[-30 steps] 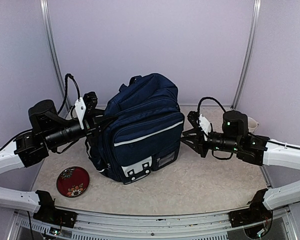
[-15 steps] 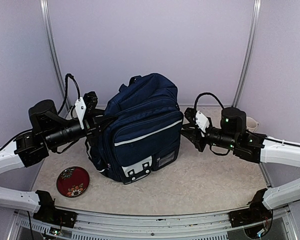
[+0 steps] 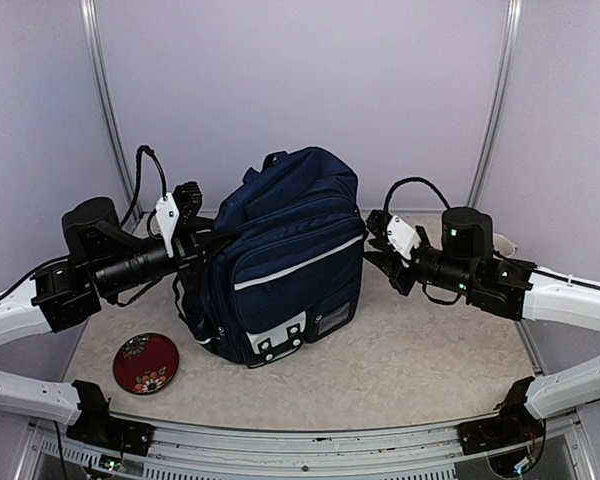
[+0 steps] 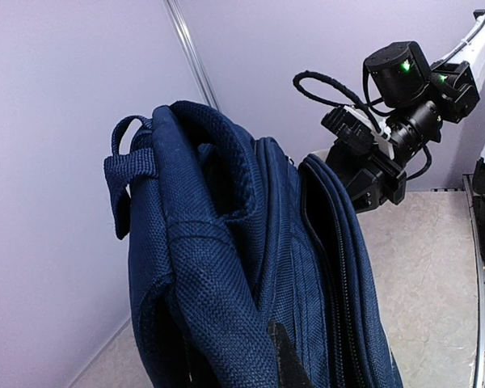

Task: Pack the student bag
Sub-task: Pick up the student bag from the upper front pocket.

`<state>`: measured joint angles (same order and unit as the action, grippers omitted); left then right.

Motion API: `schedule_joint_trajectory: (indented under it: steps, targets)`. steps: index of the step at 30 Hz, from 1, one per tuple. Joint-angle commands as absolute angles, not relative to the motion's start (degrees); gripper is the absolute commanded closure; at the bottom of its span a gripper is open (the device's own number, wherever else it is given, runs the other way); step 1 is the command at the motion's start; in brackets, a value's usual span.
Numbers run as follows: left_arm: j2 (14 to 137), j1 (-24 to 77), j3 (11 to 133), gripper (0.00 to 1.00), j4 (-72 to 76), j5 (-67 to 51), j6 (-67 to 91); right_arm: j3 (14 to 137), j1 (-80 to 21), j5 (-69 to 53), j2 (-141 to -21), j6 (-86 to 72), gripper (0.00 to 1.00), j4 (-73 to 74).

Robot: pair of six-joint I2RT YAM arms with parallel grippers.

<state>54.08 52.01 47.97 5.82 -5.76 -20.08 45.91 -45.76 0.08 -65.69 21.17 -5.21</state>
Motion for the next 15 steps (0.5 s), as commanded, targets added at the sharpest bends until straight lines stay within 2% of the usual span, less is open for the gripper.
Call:
schedule_joint_trajectory:
  steps: [1,15]
  targets:
    - [54.0,52.6,49.1,1.00,3.3,-5.5,-21.6,46.4,-45.7,5.5,-63.9,21.8,0.75,-4.1]
    - [53.2,53.0,49.3,1.00,2.6,-4.9,-21.5,42.0,-45.8,-1.9,-63.9,21.8,0.64,-6.6]
